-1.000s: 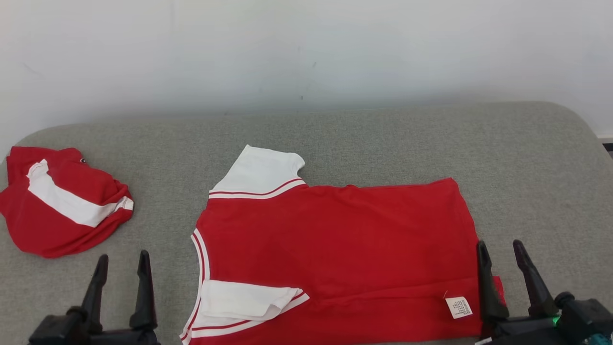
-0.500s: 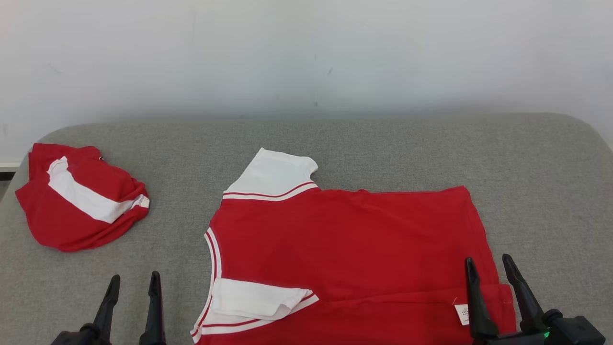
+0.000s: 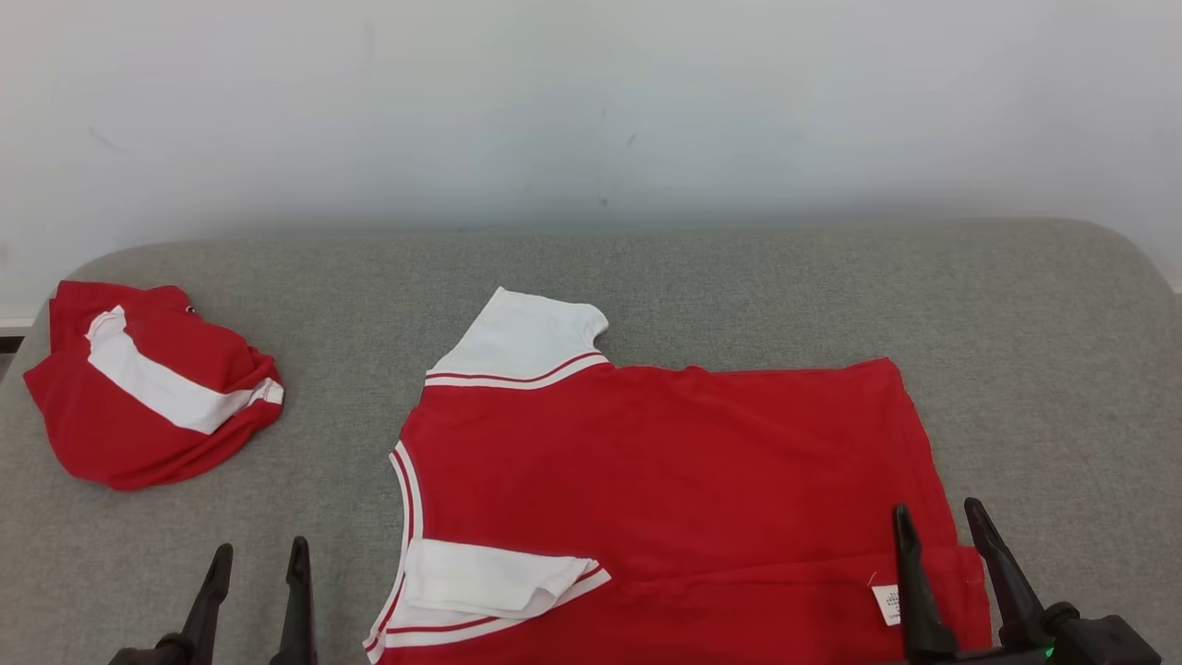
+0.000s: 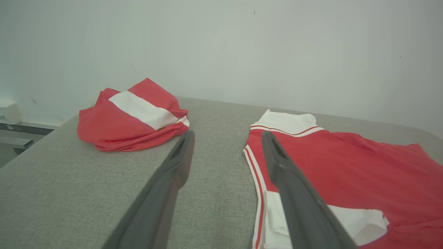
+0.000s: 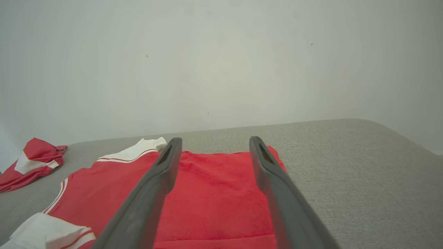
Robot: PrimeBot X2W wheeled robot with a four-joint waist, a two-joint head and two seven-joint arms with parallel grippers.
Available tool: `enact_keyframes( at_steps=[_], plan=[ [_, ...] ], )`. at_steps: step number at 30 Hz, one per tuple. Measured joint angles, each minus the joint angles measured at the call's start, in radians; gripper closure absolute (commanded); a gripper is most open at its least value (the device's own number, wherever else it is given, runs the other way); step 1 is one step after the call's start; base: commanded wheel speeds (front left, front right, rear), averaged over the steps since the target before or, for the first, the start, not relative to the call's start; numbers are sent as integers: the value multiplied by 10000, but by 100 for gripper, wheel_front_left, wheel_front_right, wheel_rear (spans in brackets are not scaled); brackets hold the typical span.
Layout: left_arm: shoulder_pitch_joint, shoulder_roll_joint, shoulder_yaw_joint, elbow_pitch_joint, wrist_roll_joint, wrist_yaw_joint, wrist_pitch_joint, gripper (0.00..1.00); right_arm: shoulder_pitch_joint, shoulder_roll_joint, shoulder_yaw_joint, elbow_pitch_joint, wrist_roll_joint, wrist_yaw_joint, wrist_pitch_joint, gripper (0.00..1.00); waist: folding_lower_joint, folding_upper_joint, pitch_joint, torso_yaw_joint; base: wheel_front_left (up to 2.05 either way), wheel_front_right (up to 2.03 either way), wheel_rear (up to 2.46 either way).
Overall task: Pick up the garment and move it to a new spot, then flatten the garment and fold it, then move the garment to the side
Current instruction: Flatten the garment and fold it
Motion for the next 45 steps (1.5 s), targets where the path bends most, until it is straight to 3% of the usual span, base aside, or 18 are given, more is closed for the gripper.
enact_keyframes(
  at_steps=[8, 14, 25, 29, 35, 40, 45],
  plan=[
    [-146, 102, -59, 226, 6, -77, 0, 0, -87, -31, -171, 113, 109, 0, 0, 0, 0, 0, 91, -123, 0, 0, 0],
    [-1835, 1055, -548, 688, -368, -136, 215, 0, -1319, -702, -324, 853, 303, 0, 140, 0, 0, 0, 453, -320, 0, 0, 0],
    [-6583, 3302, -2594, 1542, -2201, -150, 2061, 0, -5149, -1760, 529, 2575, 1083, 0, 2343, 0, 2, 1, 2005, -738, 0, 0, 0],
    [-8239, 3806, -3584, 2088, -2943, -151, 2798, 0, -6643, -1996, 936, 3333, 1185, 0, 3022, 0, 3, 2, 2764, -931, 0, 0, 0],
    [-10211, 4364, -4987, 3187, -3937, -150, 3781, 0, -8400, -1871, 1645, 4569, 1342, 0, 3689, 0, 4, 2, 3849, -1277, 0, 0, 0],
    [-11226, 4548, -6299, 3981, -4401, -151, 4270, 0, -9236, -1661, 2153, 5511, 1580, 0, 4013, 0, 5, 3, 4534, -1679, 0, 0, 0],
    [-11880, 4702, -7007, 4999, -5026, -150, 4537, 0, -9747, -1400, 2608, 6009, 2044, 0, 4130, 0, 3, 3, 4927, -2189, 0, 0, 0]
  ],
)
